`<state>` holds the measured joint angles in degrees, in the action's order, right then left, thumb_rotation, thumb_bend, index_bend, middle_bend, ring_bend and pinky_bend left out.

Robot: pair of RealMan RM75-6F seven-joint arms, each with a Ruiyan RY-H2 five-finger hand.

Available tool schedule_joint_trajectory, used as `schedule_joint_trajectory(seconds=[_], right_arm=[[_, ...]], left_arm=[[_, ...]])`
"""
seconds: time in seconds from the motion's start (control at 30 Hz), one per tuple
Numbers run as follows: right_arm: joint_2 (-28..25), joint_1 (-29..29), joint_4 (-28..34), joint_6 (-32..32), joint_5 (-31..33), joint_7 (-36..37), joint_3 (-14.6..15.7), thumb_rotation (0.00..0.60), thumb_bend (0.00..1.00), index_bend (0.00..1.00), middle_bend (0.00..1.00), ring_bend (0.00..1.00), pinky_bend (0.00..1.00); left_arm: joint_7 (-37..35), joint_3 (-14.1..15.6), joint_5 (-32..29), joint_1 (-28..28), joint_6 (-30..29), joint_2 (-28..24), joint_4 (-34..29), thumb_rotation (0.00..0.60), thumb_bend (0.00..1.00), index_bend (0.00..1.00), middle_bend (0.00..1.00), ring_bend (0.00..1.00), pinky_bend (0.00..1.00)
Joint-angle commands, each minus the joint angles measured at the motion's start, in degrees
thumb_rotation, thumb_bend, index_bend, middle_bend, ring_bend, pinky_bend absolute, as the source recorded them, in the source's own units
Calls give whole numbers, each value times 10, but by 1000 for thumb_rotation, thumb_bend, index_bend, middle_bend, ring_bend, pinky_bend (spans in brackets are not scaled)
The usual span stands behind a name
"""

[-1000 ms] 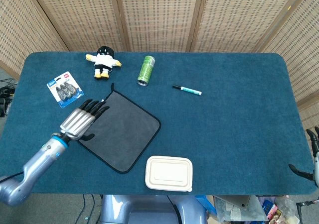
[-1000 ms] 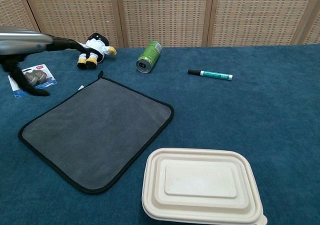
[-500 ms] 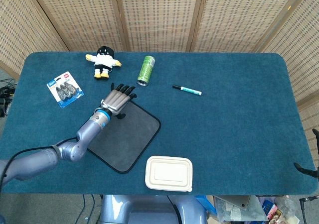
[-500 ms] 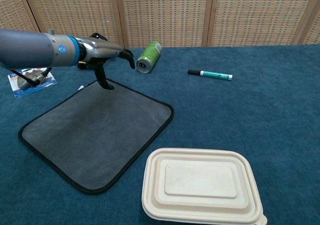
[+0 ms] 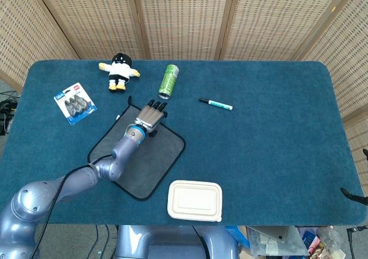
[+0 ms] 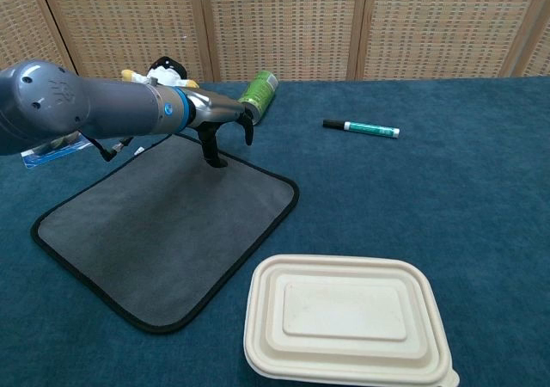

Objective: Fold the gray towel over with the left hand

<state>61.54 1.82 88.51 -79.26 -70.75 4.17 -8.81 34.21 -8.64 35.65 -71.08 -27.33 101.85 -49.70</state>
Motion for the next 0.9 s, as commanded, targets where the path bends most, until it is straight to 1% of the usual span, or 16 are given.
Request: schedule_joint_trajectory(seconds=[0.03,0.17,0.3,0.73,0.9], right_arm=[[-1,0,-1,0,1,2,-1,600,0,0,0,0,0],[-1,-1,-2,2,2,5,-1,600,0,0,0,0,0],[-2,-1,-3,2,2,8,-2,600,0,0,0,0,0],[-2,0,-5,8,4,12,-2,600,0,0,0,0,0],[-3,0,-5,10,5,12,-2,600,0,0,0,0,0]], left_arm=[[7,8,-17,-12,5,14,20,600,387,258,0,0,0],[15,17,-40,-22,15,26,44,600,386,267,0,0,0],[17,23,-60,-31,22,37,66,600,387,301,0,0,0],[25,37,-92,-40,23,55,96,600,387,308,0,0,0],[31,39,-102,-45,22,65,109,600,387,359,0,0,0]])
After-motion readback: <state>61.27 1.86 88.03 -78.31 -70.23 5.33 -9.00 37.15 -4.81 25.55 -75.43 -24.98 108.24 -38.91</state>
